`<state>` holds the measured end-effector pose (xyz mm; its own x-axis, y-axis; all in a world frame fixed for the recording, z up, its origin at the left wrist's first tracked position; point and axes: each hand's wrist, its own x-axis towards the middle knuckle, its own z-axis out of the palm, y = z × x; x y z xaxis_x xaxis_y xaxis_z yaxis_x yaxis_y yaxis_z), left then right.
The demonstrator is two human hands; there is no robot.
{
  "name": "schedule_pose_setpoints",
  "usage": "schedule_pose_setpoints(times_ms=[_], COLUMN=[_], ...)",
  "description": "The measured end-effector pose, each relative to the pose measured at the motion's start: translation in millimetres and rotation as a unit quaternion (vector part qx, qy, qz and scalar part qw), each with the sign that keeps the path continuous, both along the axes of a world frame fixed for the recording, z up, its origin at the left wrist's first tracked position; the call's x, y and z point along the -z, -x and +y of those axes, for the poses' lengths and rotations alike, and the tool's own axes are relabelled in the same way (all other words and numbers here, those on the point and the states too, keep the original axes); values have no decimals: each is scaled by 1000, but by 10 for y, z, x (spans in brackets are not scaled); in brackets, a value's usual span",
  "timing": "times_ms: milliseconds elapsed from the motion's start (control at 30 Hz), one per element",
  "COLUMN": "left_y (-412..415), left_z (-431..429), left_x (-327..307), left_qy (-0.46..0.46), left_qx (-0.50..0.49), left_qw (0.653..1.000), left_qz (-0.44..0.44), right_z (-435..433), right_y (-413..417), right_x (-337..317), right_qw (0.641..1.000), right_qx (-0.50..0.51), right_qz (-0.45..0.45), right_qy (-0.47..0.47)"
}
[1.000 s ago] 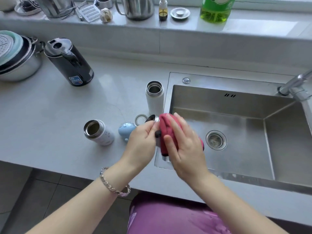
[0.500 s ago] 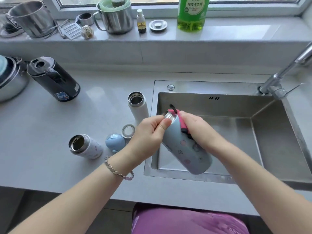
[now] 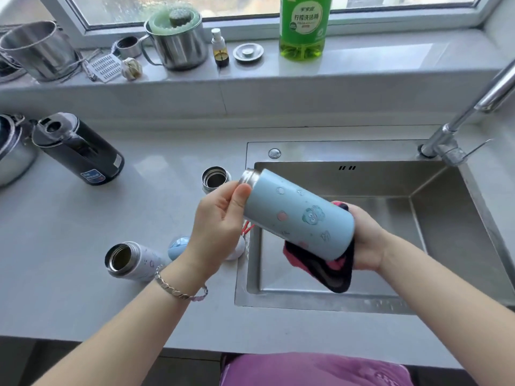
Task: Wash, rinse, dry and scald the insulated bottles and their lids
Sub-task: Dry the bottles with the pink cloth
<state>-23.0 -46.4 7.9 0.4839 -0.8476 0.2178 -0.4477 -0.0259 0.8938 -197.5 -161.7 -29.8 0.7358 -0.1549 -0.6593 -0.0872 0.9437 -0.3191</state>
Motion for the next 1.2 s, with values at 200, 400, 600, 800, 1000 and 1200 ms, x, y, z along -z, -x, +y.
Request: schedule_pose_setpoints(times_ms=[200,400,600,800,1000,1200], left_y=[168,289,323,354,159,109], left_z=[-18,-1,-120,-58,98,66], left_x=[211,275,198,122,68,-97], left_qy=[-17,-40,-78,-67,-83,-34], left_qx=[-110,-130,-159,-69,121,186], left_qw=[993,991,981,982,989,982], left_qz=[29,19,76,160,20,2], right_z=[414,589,783,642,76,60], right_y=[-288,-378,-447,-408,-160,-8], right_x=[73,239,473,438,110,531], right_qw=[923,808,588,497,923,985], right_qx=[276,336,153,116,-100,-124], right_qz=[144,188,203,218,65,104], right_qy=[224,445,767,832,366,54])
